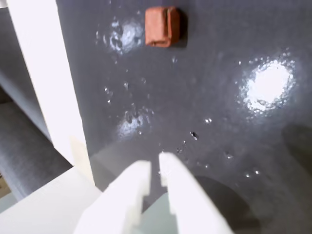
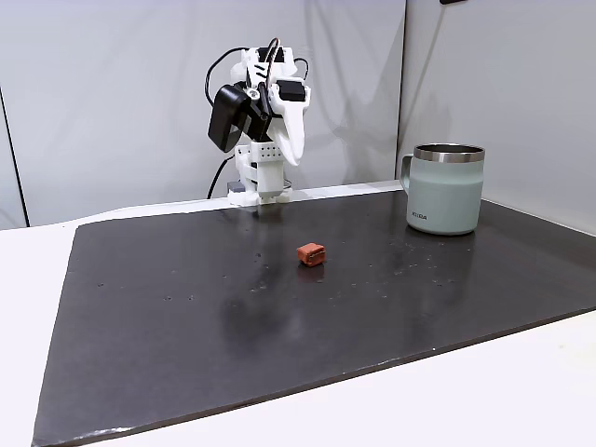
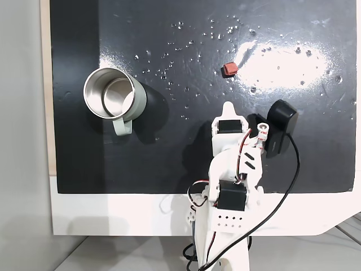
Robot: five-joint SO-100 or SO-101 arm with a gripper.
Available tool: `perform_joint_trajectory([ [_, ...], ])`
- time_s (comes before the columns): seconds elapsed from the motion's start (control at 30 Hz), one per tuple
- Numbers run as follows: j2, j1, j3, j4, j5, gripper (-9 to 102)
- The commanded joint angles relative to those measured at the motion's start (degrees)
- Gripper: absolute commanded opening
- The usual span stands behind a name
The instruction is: Grasp a cube and put it in the cup.
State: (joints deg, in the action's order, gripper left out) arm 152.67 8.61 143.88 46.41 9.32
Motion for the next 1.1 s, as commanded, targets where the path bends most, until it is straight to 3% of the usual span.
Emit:
perform_joint_trajectory([
  [0.0,-11.9,0.2,-12.0,-1.1,0.7,0],
  [0.53,-52.1,-1.2,-44.6,11.8,4.7,0],
  [1.07,-73.2,-0.4,-69.3,22.6,5.2,0],
])
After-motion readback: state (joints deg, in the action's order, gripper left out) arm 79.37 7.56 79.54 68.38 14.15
